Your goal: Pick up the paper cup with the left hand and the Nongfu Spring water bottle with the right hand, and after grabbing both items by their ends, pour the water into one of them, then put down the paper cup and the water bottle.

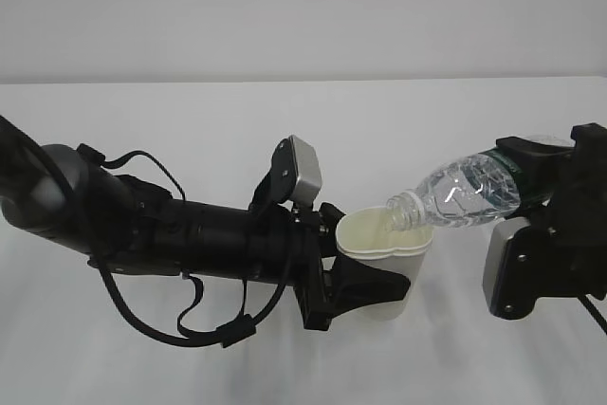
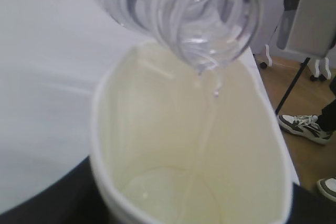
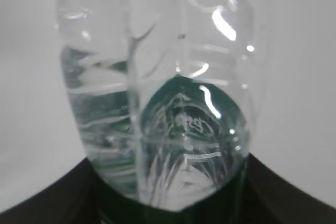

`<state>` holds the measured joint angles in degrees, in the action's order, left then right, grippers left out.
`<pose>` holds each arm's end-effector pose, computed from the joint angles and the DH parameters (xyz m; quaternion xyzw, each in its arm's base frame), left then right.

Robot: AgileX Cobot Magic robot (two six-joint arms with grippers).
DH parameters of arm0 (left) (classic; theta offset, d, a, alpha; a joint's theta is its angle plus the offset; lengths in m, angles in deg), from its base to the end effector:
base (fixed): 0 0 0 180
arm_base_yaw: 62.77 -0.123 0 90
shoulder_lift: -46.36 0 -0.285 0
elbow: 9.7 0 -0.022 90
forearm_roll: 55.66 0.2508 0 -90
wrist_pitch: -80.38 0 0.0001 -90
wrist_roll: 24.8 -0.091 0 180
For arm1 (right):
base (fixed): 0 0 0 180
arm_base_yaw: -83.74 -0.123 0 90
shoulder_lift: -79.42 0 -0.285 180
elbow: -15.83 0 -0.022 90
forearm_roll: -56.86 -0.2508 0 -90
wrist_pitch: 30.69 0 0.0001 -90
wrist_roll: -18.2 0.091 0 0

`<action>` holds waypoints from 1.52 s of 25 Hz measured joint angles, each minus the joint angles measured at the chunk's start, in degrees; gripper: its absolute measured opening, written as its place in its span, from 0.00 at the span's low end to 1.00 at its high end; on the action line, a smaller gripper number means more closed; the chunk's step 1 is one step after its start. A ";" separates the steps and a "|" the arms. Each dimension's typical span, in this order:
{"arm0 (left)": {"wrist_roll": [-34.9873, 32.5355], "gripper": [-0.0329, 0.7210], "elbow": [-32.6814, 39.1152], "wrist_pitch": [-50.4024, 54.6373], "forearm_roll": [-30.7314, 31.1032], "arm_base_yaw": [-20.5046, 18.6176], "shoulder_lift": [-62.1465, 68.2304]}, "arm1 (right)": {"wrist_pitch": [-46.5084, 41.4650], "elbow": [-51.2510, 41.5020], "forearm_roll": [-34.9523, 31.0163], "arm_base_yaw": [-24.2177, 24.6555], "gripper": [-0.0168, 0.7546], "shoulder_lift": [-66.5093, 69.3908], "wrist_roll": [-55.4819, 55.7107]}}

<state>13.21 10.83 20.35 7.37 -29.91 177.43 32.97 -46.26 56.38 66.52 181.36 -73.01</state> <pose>0.2802 -0.2646 0.1046 0.4750 0.6330 -0.4607 0.4018 0.2281 0.0700 0.1503 -0.6209 0.4523 -0.3867 0.5104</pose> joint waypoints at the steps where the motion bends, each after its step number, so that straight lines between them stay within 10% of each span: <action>1: 0.00 0.63 0.00 0.00 0.00 0.00 0.00 | 0.00 0.03 0.00 0.00 0.55 0.00 0.07; 38: 0.00 0.63 0.00 0.45 0.00 0.00 0.00 | 0.25 0.13 0.00 0.00 0.55 0.00 -0.77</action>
<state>13.21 10.83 20.80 7.37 -29.91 177.43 33.22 -46.13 56.38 66.52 181.36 -73.78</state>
